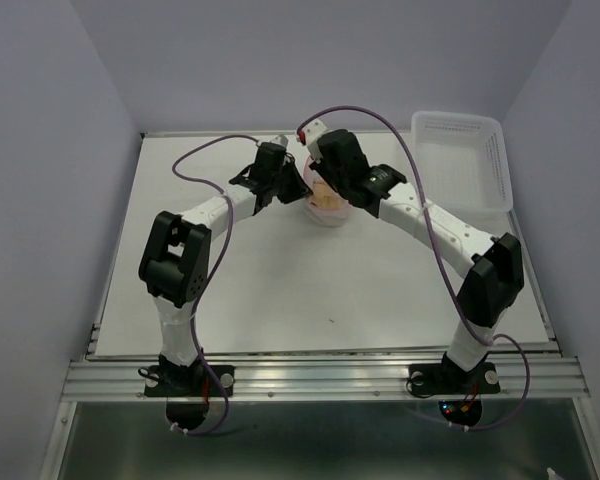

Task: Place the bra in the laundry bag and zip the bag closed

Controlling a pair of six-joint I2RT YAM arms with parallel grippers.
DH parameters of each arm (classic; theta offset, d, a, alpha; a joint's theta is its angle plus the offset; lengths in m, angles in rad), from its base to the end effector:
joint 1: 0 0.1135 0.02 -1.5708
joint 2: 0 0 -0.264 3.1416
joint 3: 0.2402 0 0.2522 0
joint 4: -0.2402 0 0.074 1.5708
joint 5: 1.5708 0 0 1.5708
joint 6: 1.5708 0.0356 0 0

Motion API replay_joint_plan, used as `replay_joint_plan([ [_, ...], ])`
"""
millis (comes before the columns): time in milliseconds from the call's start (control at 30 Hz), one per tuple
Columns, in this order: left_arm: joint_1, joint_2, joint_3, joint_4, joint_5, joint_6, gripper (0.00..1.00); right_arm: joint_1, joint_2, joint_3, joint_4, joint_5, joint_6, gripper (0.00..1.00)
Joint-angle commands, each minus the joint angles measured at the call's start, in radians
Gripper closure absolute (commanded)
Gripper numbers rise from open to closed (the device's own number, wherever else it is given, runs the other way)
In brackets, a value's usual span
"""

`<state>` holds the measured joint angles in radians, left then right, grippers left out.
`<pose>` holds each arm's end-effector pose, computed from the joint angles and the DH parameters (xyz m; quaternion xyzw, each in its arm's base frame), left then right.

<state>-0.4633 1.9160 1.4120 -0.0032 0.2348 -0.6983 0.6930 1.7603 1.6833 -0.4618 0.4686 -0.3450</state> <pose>0.3969 -0.2075 0.2434 -0.0414 0.8570 -0.3607 0.3656 0.3252 0.2491 0.3595 -0.3202 0.7914 -0.1158 0.5076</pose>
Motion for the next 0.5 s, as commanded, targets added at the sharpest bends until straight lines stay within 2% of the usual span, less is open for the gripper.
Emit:
replay_joint_plan([
  [0, -0.003, -0.032, -0.039, 0.088, 0.026, -0.036, 1.00, 0.034, 0.037, 0.065, 0.037, 0.074, 0.035, 0.82],
  [33, -0.003, -0.032, -0.041, 0.089, 0.026, -0.041, 1.00, 0.034, 0.039, 0.075, 0.022, 0.059, 0.056, 0.79],
  [67, -0.002, -0.031, -0.045, 0.091, 0.021, -0.046, 1.00, 0.034, 0.039, 0.093, 0.011, 0.006, 0.110, 0.71],
  [100, -0.003, -0.029, -0.045, 0.091, 0.017, -0.047, 1.00, 0.034, 0.036, 0.099, 0.003, -0.034, 0.138, 0.69],
  [133, -0.002, -0.028, -0.048, 0.092, 0.015, -0.052, 1.00, 0.034, 0.030, 0.099, -0.001, -0.138, 0.164, 0.63],
  [200, 0.006, -0.022, -0.053, 0.095, 0.018, -0.056, 1.00, 0.034, 0.002, 0.087, -0.001, -0.241, 0.208, 0.49],
  [267, 0.011, -0.022, -0.067, 0.101, 0.021, -0.063, 1.00, 0.034, -0.010, 0.085, -0.001, -0.319, 0.239, 0.41],
  [333, 0.023, -0.029, -0.077, 0.115, 0.018, -0.060, 1.00, 0.034, -0.031, 0.084, 0.002, -0.324, 0.250, 0.31],
  [467, 0.041, -0.038, -0.099, 0.131, 0.023, -0.043, 1.00, 0.022, -0.053, 0.082, 0.005, -0.373, 0.265, 0.30],
])
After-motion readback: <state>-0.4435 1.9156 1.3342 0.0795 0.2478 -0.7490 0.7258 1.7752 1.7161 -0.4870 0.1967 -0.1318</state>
